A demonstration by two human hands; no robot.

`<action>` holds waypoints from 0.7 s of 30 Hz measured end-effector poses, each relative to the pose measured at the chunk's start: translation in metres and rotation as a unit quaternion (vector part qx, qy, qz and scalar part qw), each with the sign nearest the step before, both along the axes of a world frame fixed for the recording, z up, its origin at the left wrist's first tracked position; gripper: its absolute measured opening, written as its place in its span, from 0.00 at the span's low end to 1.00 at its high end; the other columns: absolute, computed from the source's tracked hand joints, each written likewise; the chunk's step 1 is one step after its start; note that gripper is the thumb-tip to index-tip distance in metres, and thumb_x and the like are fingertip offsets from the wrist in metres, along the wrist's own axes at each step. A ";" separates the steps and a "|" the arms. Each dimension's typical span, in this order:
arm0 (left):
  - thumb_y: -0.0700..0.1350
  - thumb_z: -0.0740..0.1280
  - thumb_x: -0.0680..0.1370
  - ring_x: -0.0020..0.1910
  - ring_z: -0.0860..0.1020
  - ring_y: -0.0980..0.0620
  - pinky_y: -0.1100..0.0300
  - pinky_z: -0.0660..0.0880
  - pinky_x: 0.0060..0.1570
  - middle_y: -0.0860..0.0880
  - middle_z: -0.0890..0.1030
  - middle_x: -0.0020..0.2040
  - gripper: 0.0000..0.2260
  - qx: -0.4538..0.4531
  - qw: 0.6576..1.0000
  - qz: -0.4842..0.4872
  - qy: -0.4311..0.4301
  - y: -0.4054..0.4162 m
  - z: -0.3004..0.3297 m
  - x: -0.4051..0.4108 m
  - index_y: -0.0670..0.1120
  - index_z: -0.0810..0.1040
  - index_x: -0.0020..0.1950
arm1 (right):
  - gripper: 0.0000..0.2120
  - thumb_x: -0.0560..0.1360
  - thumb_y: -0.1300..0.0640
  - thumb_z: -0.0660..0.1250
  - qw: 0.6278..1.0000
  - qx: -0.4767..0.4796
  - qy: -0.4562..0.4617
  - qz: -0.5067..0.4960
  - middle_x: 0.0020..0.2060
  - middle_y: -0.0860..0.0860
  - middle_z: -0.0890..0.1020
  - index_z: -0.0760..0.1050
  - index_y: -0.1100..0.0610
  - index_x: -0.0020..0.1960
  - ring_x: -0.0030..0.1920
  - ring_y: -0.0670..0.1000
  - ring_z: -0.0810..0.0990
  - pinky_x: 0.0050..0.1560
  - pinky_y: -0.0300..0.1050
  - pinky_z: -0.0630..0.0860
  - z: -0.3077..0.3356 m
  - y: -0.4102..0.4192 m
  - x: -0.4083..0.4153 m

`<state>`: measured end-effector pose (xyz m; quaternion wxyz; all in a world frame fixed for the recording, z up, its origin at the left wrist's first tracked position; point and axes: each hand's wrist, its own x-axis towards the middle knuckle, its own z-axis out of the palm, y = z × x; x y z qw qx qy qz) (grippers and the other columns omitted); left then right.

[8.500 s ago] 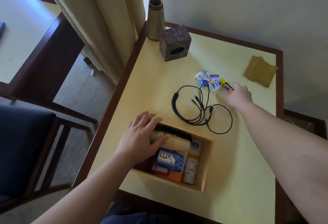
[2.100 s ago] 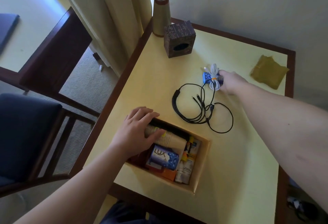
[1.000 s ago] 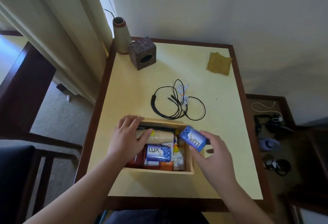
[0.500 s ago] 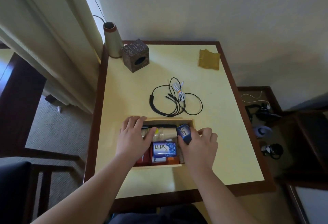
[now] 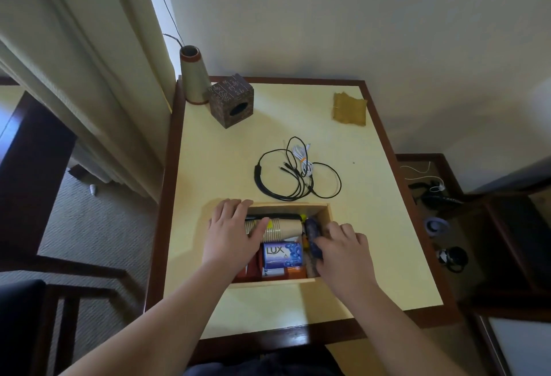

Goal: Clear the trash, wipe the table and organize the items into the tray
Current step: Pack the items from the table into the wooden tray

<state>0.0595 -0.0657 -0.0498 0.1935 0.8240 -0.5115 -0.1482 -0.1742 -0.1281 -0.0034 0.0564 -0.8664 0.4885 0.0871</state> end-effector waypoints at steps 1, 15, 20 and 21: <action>0.69 0.59 0.82 0.75 0.64 0.49 0.49 0.66 0.73 0.52 0.74 0.72 0.28 0.000 1.000 0.000 0.001 0.000 0.000 0.000 0.53 0.71 0.76 | 0.16 0.78 0.50 0.69 1.000 -0.007 0.010 0.004 0.60 0.45 0.75 0.79 0.45 0.65 0.62 0.52 0.69 0.57 0.51 0.68 0.001 -0.003 0.002; 0.69 0.57 0.82 0.76 0.63 0.49 0.48 0.68 0.74 0.52 0.73 0.73 0.29 0.005 1.000 0.002 0.012 0.000 0.000 0.000 0.53 0.70 0.77 | 0.23 0.73 0.49 0.75 0.999 -0.022 0.045 0.020 0.52 0.44 0.84 0.75 0.45 0.67 0.55 0.53 0.72 0.46 0.50 0.59 -0.007 -0.017 0.017; 0.68 0.58 0.82 0.77 0.63 0.48 0.47 0.67 0.74 0.52 0.73 0.73 0.29 0.004 1.000 0.002 0.014 -0.001 -0.001 0.000 0.53 0.70 0.77 | 0.13 0.74 0.47 0.74 0.998 -0.034 -0.047 -0.002 0.57 0.44 0.78 0.80 0.45 0.58 0.57 0.50 0.71 0.52 0.49 0.71 -0.003 0.001 0.015; 0.68 0.58 0.82 0.77 0.62 0.48 0.47 0.67 0.73 0.52 0.73 0.73 0.29 0.003 1.000 0.001 0.015 -0.001 -0.001 0.001 0.53 0.71 0.77 | 0.12 0.74 0.47 0.74 0.997 -0.013 -0.081 0.016 0.55 0.44 0.77 0.80 0.45 0.57 0.56 0.49 0.70 0.52 0.47 0.72 -0.001 0.007 0.016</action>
